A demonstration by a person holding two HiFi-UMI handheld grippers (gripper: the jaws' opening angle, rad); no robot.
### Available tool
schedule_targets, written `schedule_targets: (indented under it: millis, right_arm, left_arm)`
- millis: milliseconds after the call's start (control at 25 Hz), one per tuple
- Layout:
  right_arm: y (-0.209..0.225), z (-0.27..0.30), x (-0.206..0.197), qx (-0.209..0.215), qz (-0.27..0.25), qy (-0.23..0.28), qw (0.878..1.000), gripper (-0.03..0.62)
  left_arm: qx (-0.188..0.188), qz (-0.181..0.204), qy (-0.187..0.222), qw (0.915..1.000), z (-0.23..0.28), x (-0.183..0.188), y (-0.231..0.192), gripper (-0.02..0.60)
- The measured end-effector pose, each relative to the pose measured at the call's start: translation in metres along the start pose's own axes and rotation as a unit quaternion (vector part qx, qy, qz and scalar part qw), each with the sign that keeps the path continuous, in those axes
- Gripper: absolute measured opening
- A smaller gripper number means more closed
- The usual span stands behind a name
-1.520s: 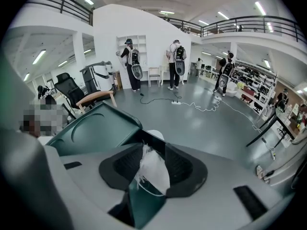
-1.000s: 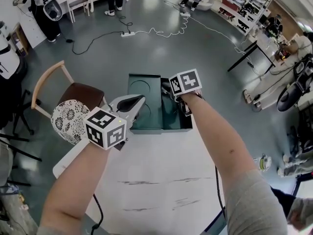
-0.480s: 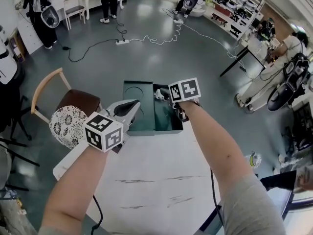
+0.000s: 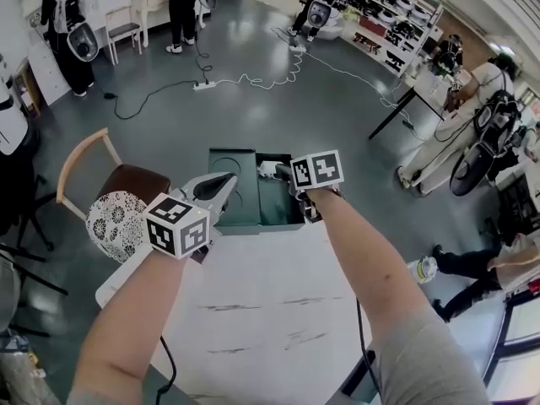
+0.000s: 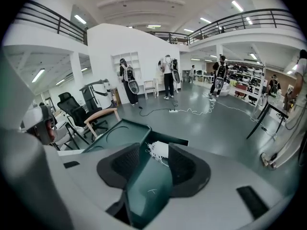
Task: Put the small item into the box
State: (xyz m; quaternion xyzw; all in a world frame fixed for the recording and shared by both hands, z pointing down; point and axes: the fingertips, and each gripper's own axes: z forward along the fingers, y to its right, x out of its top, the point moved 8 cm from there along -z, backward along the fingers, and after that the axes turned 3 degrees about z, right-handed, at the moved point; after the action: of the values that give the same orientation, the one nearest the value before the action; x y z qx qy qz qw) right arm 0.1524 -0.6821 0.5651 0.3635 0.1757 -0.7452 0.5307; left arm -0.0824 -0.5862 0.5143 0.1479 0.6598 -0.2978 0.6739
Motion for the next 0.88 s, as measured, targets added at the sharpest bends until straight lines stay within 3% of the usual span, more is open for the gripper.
schedule_targets:
  millis: [120,440,880]
  right_arm:
    - [-0.003,-0.014,-0.003,-0.004,0.005,0.005,1.0,0.122]
    - [-0.014,-0.062,-0.004,-0.009,0.009,0.023,1.0,0.027]
    - [-0.052,-0.13,-0.024,0.001,0.008,0.046,0.999,0.009]
  left_arm:
    - [-0.003,0.001,-0.003,1.0,-0.004,0.005,0.006,0.004]
    - [-0.022,0.01,0.005,0.9997,-0.014,0.033,0.027,0.004]
    - [-0.049,0.014,0.006,0.9987,-0.053,0.055,0.059,0.003]
